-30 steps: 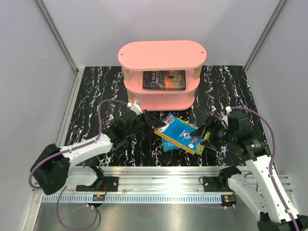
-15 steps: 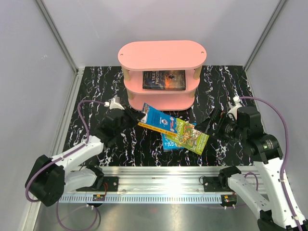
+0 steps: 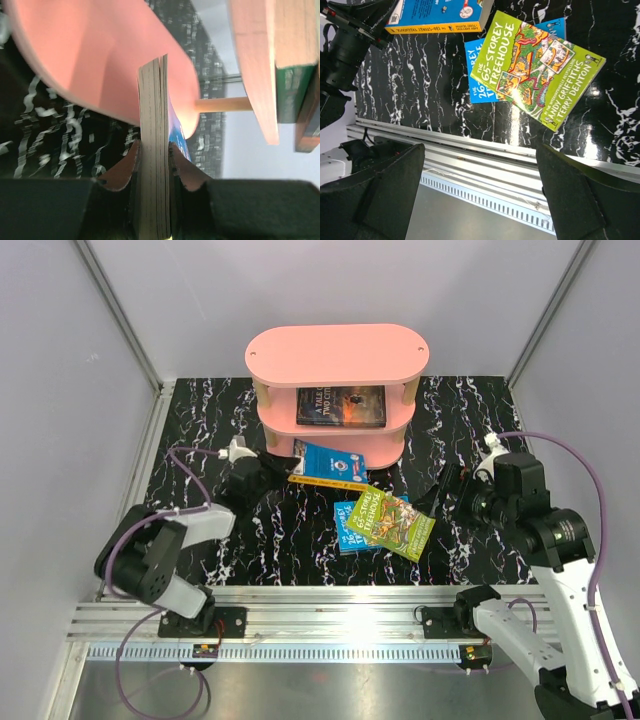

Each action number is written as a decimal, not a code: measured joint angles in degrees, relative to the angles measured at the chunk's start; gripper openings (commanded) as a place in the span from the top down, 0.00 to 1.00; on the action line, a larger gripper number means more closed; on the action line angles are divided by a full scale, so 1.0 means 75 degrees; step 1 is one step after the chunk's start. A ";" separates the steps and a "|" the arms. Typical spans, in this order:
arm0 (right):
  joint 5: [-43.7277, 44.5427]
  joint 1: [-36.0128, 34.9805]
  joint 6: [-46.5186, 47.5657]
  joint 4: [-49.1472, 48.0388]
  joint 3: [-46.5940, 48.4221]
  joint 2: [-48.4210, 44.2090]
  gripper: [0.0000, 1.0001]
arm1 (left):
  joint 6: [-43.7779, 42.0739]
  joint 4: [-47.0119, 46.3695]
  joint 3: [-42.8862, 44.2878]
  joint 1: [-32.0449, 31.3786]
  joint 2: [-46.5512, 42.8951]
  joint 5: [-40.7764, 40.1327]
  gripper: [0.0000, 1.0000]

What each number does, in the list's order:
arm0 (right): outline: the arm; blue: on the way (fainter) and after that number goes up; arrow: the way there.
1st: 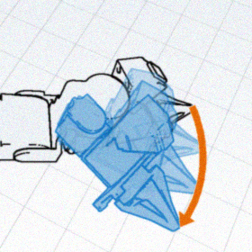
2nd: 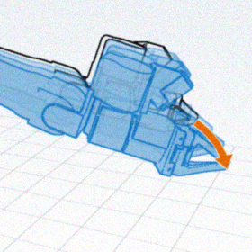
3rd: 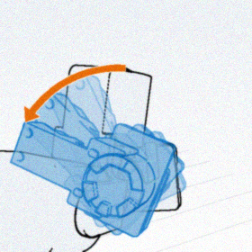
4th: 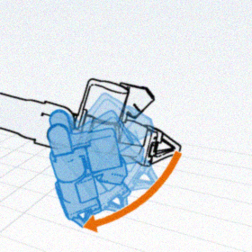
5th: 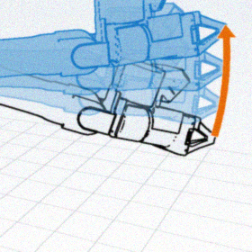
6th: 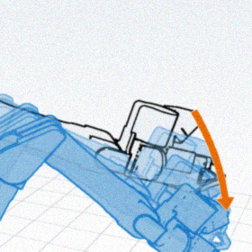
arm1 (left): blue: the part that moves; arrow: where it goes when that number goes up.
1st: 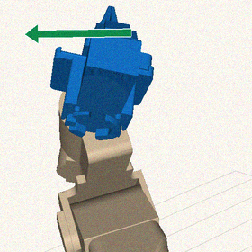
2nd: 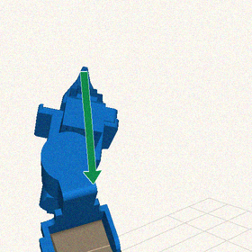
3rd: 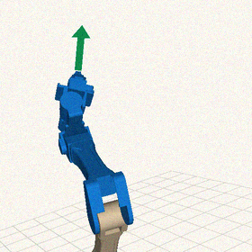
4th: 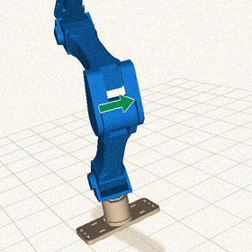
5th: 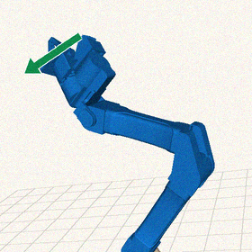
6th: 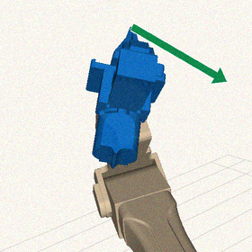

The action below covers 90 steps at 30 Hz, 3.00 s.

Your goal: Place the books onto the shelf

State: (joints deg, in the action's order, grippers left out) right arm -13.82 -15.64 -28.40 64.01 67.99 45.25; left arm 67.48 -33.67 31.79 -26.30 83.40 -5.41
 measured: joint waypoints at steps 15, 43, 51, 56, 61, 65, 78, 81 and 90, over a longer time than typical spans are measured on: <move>0.0533 0.0000 0.0653 0.0312 0.0315 0.0361 0.00 | 0.1638 -0.3075 0.1343 0.0554 0.2710 0.0551 1.00; 0.0694 0.0000 0.0746 0.0248 0.0286 0.0664 0.00 | -0.0752 0.0230 0.4054 0.0659 0.3893 0.1620 0.46; 0.0694 -0.0003 0.0740 0.0242 0.0245 0.0714 0.00 | -0.0892 0.1507 0.4164 0.0659 0.3893 0.1166 0.43; 0.0685 0.0000 0.0729 0.0242 0.0131 0.0734 0.00 | -0.0950 0.2355 0.4164 0.0740 0.3888 0.1023 0.40; 0.0632 0.0000 0.0685 0.0189 0.0079 0.0731 0.00 | -0.1029 0.2973 0.4141 0.0979 0.3547 0.0784 0.38; 0.0629 0.0000 0.0644 0.0128 0.0041 0.0697 0.00 | -0.1218 0.3418 0.4135 0.1282 0.2669 0.0516 0.39; 0.0627 0.0000 0.0554 0.0012 -0.0259 0.0178 0.00 | -0.2046 0.4054 0.3246 0.1093 0.0702 0.0271 1.00; 0.0627 0.0000 0.0557 0.0020 -0.0312 0.0105 0.00 | -0.1918 0.3893 0.2649 0.0105 0.0822 0.0373 1.00; 0.0685 0.0000 0.0589 0.0198 -0.0309 -0.0087 0.00 | -0.0379 0.1743 0.2127 -0.1539 0.2194 0.0274 1.00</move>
State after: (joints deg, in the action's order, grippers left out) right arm -8.69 -15.64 -23.99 65.49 65.67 44.60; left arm 64.64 -20.60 47.75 -37.85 99.85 -3.36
